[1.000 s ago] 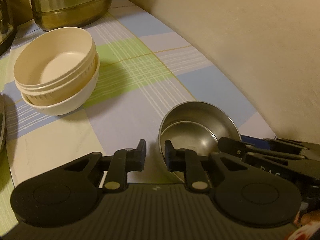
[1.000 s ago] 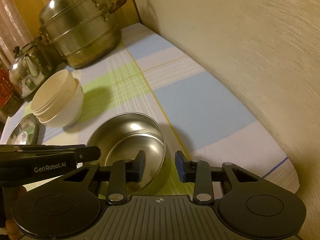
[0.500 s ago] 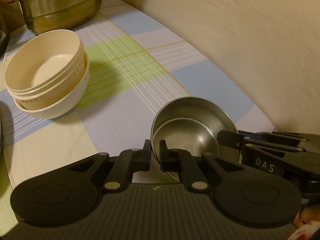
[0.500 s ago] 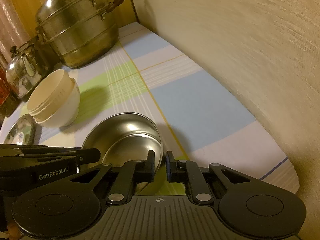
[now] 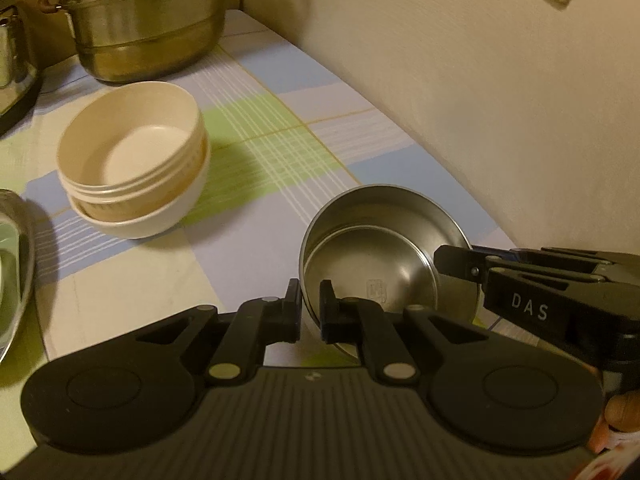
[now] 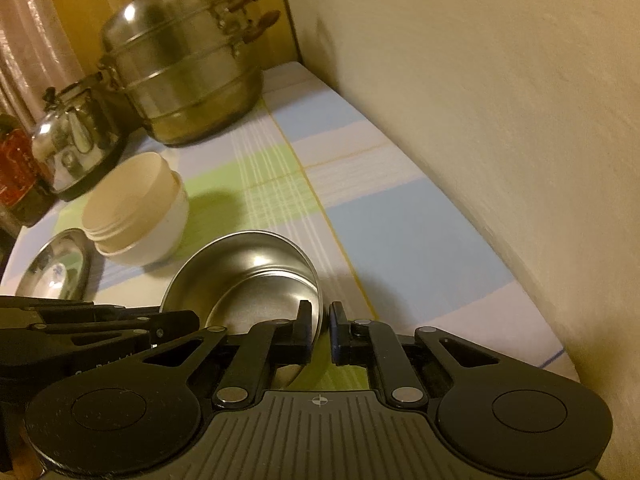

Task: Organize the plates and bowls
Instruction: 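Carry the steel bowl with both tools and lower it into the cream bowls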

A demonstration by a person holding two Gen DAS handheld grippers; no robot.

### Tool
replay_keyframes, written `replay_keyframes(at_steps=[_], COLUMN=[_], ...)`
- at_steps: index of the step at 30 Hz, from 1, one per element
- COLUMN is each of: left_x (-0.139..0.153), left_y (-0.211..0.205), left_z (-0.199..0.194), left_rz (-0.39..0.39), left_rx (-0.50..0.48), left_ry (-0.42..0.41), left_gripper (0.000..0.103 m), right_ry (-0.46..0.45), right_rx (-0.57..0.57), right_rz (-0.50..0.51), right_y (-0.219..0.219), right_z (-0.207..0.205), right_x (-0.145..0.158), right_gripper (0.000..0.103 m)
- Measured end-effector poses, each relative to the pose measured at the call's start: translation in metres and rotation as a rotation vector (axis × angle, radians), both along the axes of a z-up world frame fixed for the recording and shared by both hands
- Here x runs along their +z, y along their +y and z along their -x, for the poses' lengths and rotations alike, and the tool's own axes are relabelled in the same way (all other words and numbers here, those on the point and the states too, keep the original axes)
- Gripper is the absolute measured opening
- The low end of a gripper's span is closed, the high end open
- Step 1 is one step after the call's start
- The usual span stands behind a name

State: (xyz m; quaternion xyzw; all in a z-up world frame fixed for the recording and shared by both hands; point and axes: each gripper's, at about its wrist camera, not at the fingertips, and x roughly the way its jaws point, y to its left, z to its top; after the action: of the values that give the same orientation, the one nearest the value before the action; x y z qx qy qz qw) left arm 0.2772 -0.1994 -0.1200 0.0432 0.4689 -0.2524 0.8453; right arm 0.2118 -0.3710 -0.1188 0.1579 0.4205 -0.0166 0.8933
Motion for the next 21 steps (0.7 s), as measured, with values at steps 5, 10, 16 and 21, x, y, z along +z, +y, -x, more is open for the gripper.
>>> replay_keyframes(at_steps=[5, 10, 16, 21], left_x=[0.011, 0.020, 0.028, 0.034], left_y=[0.011, 0.024, 0.039, 0.051], left_z=[0.003, 0.007, 0.010, 0.013], left_rz=[0.011, 0.018, 0.025, 0.025], left_rx=[0.031, 0.059, 0.102, 0.137], left_ry=[-0.011, -0.023, -0.037, -0.052], left_gripper=[0.007, 0.007, 0.007, 0.007], right_ry=[-0.018, -0.037, -0.052, -0.061], right_rx=[0.028, 0.059, 0.099, 0.131], right_rz=[-0.004, -0.008, -0.009, -0.012], right_y=[0.009, 0.018, 0.031, 0.042], right_z=[-0.002, -0.003, -0.004, -0.007], right_x=[0.012, 0.022, 0.031, 0.037], right_gripper=[0.008, 0.008, 0.008, 0.008])
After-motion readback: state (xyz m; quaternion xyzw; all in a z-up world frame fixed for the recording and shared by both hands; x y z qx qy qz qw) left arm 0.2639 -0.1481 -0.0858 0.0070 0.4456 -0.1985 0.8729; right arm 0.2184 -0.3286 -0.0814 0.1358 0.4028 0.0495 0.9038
